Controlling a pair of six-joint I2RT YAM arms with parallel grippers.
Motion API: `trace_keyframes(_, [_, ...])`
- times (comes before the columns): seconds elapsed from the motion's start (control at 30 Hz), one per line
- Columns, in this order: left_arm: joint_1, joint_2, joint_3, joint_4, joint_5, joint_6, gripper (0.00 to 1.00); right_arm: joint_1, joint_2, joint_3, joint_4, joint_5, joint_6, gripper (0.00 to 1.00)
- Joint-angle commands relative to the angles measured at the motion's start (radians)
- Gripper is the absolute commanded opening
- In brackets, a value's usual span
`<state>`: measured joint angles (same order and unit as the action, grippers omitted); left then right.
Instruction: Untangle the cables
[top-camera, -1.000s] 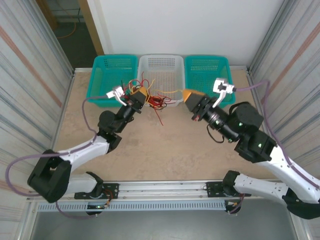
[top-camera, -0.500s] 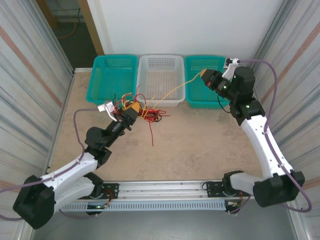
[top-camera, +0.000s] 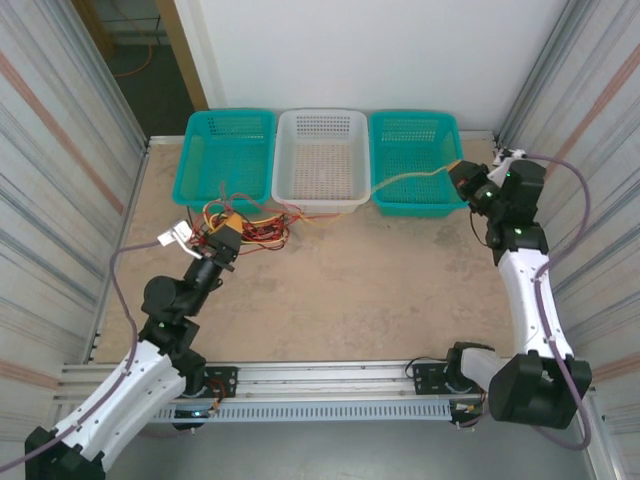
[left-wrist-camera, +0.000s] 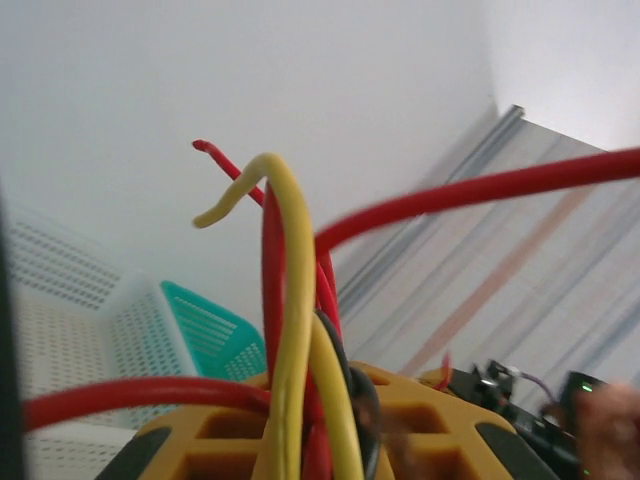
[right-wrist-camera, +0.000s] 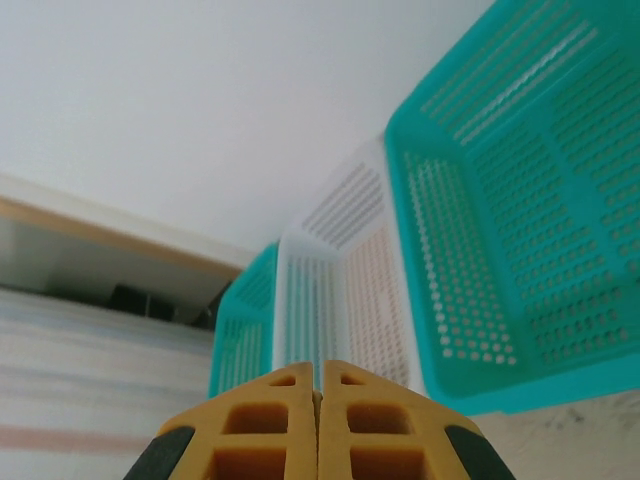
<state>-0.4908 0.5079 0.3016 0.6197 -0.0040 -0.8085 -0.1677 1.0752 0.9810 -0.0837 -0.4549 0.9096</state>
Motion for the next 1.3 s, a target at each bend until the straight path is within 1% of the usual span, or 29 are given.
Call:
trace_keyframes(0.0, [0.031,-0.019,-0.007,-0.085,-0.097,-0.031,0.00,-0.077,-0.079,-0.010,0.024,0.062,0.012,0.00])
trace_keyframes(0.17, [0.041,-0.003,-0.014,-0.140,-0.111,-0.040,0.00,-0.220,-0.176,0.003,-0.052,0.026,0.002,0.00])
trace_keyframes(0.23, [0.041,0.006,-0.009,-0.180,-0.115,-0.047,0.00,-0.257,-0.202,0.023,-0.093,0.023,-0.010,0.00])
trace_keyframes(0.33, [0.044,0.017,-0.016,-0.239,-0.136,-0.070,0.00,-0.262,-0.247,0.060,-0.159,0.076,-0.055,0.00])
trace_keyframes(0.4, [0.044,0.050,-0.019,-0.238,-0.096,-0.076,0.00,-0.254,-0.257,0.077,-0.157,0.055,-0.049,0.00])
trace_keyframes(0.47, [0.043,0.108,-0.022,-0.226,-0.048,-0.106,0.00,-0.210,-0.256,0.104,-0.166,0.052,-0.068,0.00])
trace_keyframes(0.53, [0.027,0.198,-0.041,-0.152,-0.002,-0.137,0.00,-0.134,-0.255,0.137,-0.188,0.066,-0.115,0.00])
trace_keyframes(0.57, [0.004,0.238,-0.048,-0.121,-0.004,-0.146,0.00,-0.099,-0.252,0.154,-0.202,0.080,-0.137,0.00])
trace_keyframes(0.63, [-0.070,0.328,-0.053,-0.051,-0.034,-0.130,0.00,-0.008,-0.246,0.187,-0.227,0.119,-0.190,0.00])
trace_keyframes(0.73, [-0.163,0.452,-0.029,0.006,-0.086,-0.117,0.00,0.103,-0.233,0.229,-0.243,0.148,-0.250,0.00])
trace_keyframes(0.8, [-0.199,0.544,-0.010,0.049,-0.083,-0.129,0.00,0.174,-0.219,0.251,-0.248,0.164,-0.272,0.00])
trace_keyframes(0.87, [-0.219,0.628,0.019,0.073,-0.051,-0.134,0.00,0.238,-0.204,0.267,-0.249,0.180,-0.292,0.00])
trace_keyframes(0.9, [-0.227,0.660,0.042,0.060,-0.034,-0.141,0.08,0.266,-0.199,0.271,-0.249,0.191,-0.299,0.00])
trace_keyframes(0.97, [-0.247,0.703,0.072,0.033,-0.024,-0.135,0.38,0.319,-0.193,0.275,-0.245,0.217,-0.315,0.00])
trace_keyframes(1.03, [-0.266,0.712,0.116,-0.067,-0.048,-0.138,0.74,0.369,-0.186,0.273,-0.235,0.235,-0.332,0.00])
trace_keyframes(1.07, [-0.268,0.710,0.137,-0.119,-0.058,-0.137,0.82,0.387,-0.184,0.272,-0.231,0.237,-0.340,0.00])
trace_keyframes(1.1, [-0.269,0.708,0.158,-0.168,-0.065,-0.134,0.95,0.408,-0.182,0.271,-0.224,0.239,-0.348,0.00])
trace_keyframes(1.13, [-0.268,0.701,0.176,-0.215,-0.073,-0.121,0.99,0.428,-0.180,0.271,-0.219,0.245,-0.355,0.00])
trace_keyframes(1.17, [-0.267,0.691,0.197,-0.270,-0.086,-0.107,0.99,0.445,-0.179,0.271,-0.217,0.250,-0.361,0.00])
trace_keyframes(1.27, [-0.259,0.635,0.279,-0.516,-0.145,-0.061,0.99,0.496,-0.172,0.276,-0.214,0.267,-0.384,0.00])
